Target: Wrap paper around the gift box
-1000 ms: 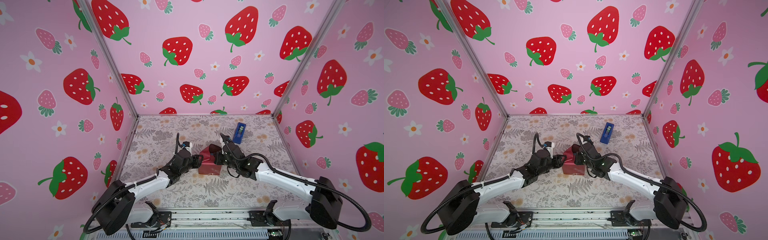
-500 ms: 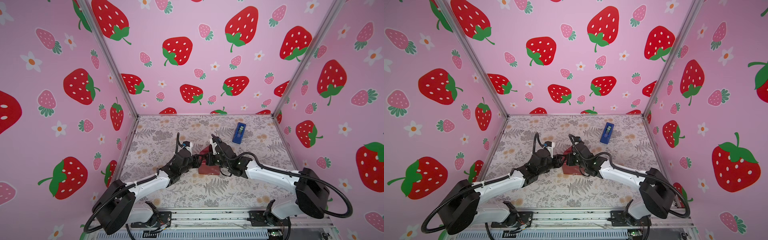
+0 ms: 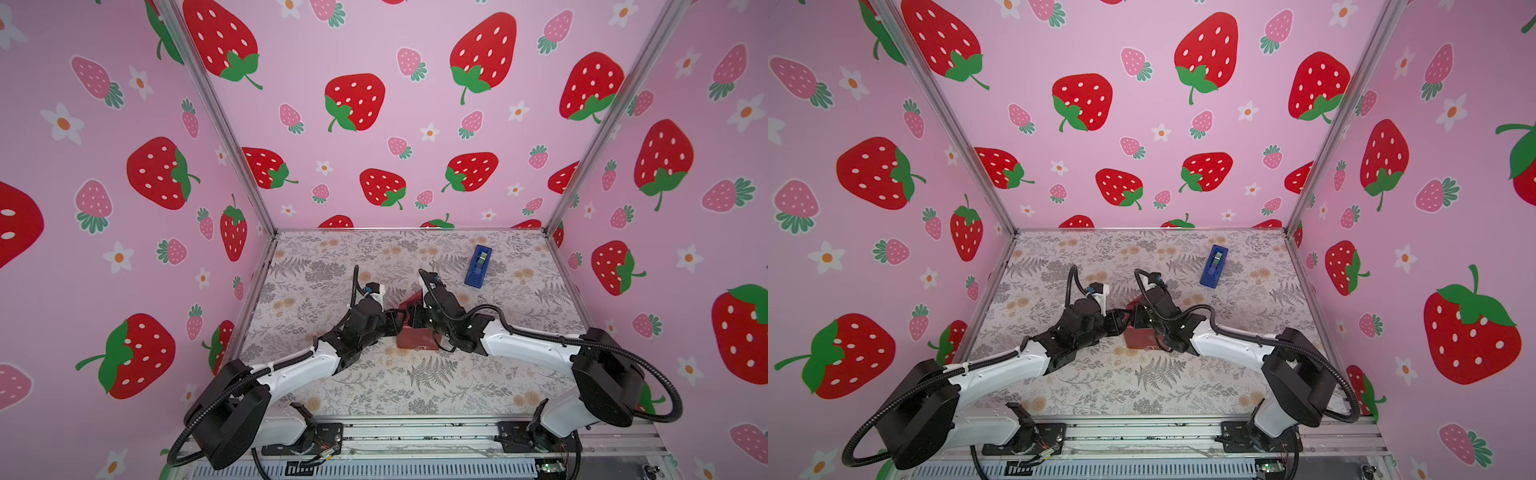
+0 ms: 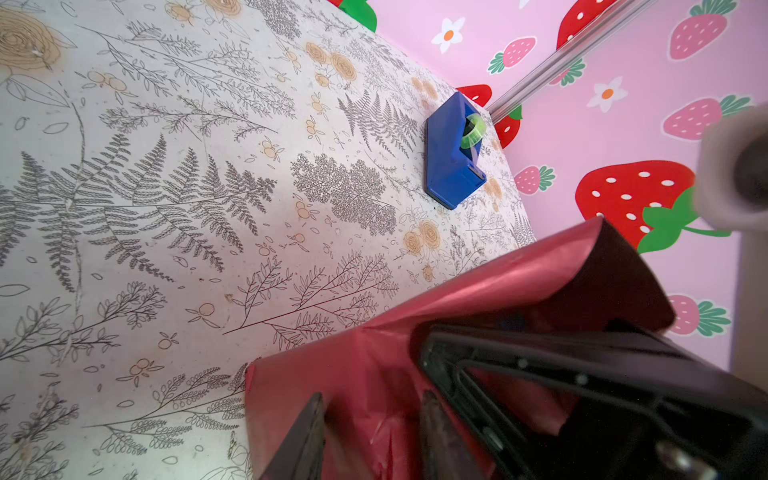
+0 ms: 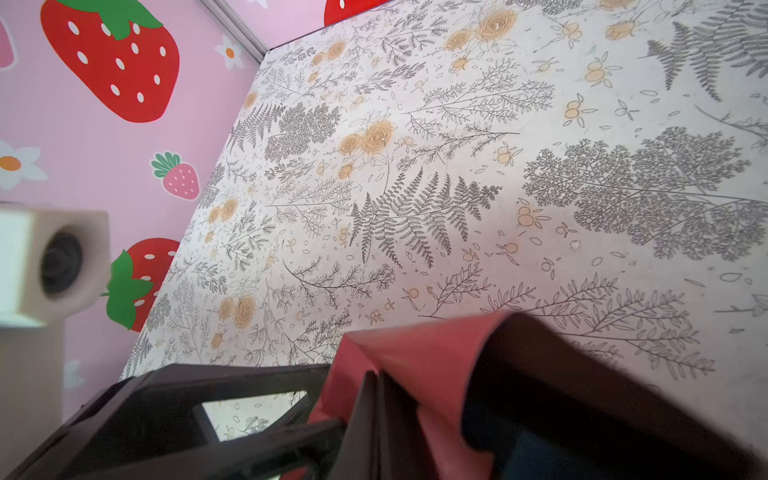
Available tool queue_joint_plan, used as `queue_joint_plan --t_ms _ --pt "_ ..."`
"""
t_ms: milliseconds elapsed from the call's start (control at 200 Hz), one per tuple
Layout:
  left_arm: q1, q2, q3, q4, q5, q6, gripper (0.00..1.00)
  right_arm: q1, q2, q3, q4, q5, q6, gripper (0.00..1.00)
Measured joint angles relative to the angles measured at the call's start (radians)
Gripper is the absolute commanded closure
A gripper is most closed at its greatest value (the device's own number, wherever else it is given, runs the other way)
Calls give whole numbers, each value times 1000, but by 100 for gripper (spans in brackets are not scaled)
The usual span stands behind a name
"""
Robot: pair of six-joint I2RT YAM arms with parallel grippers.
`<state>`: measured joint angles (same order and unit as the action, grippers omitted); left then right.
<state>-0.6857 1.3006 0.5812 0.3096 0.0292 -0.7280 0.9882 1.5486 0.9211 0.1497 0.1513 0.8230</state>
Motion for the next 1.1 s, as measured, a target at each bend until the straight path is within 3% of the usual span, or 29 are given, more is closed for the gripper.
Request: queue_joint_plan --t_ms 595,815,1101 --pt "5 -35 35 -127 1 29 53 0 -13 -43 56 7 44 100" --pt "26 -14 81 -188 57 52 54 0 -14 -47 64 9 45 100" --pt "41 55 93 -114 165 48 55 -3 -25 -57 60 21 45 100"
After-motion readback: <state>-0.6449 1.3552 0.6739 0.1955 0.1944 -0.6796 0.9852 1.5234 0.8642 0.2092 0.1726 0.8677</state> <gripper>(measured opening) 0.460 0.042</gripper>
